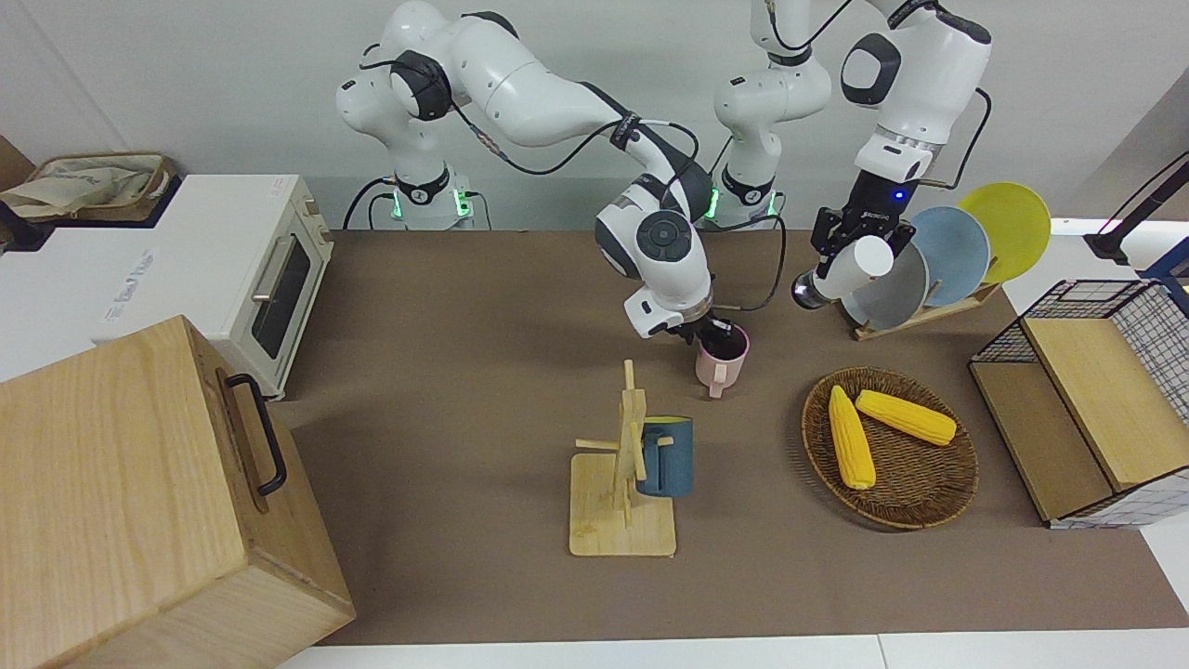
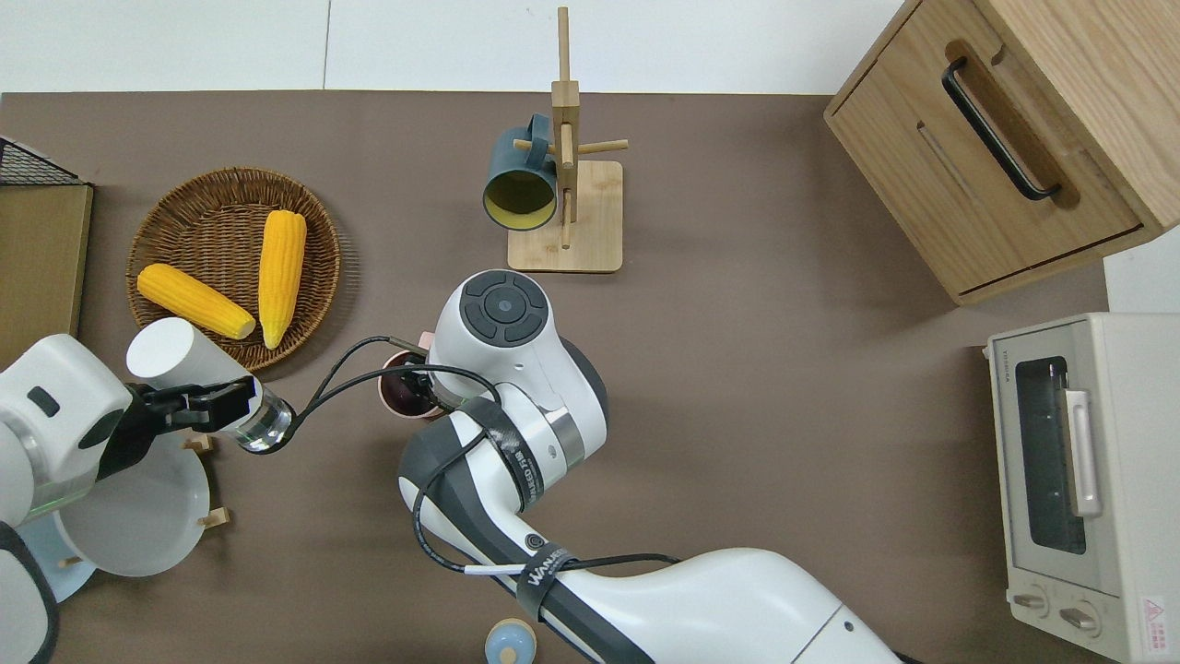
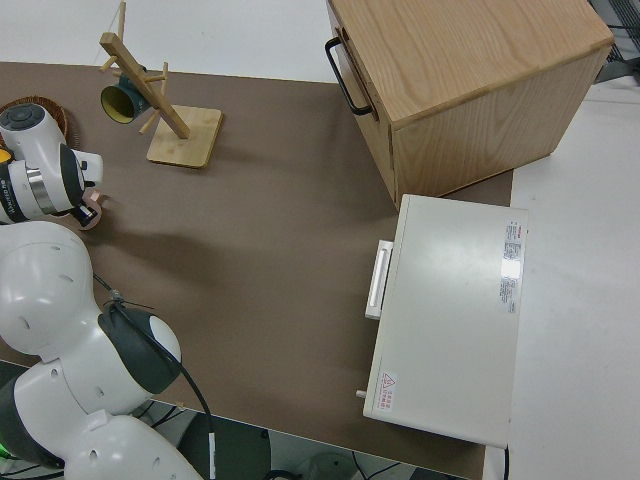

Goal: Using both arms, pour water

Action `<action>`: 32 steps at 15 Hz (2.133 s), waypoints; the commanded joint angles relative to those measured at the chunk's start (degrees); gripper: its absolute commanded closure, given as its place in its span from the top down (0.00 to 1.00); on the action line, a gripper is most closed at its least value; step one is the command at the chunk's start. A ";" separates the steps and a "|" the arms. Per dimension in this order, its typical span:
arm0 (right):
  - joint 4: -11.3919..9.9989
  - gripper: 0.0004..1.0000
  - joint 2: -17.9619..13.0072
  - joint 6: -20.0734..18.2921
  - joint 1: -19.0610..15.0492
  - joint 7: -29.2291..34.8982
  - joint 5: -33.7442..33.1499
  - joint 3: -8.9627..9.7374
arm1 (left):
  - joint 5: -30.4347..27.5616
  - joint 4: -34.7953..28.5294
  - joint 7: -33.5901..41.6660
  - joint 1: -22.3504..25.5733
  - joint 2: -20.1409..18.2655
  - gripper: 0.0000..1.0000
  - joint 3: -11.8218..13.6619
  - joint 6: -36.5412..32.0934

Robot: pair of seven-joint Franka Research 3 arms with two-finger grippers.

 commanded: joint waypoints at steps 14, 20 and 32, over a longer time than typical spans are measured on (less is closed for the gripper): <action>-0.60 0.99 -21.40 -21.38 -11.95 -9.85 -4.41 -1.03 | -2.02 -1.53 2.08 -1.19 -2.38 0.00 0.18 0.23; -0.86 0.99 -26.59 -31.86 -21.97 -32.43 -16.02 -1.12 | -2.02 -4.69 1.90 -5.14 -3.43 0.00 0.00 -2.24; -5.52 0.99 -33.46 -33.45 -37.54 -49.43 -15.06 -1.03 | -2.02 -7.68 -4.77 -14.02 -5.28 0.00 -1.13 -1.36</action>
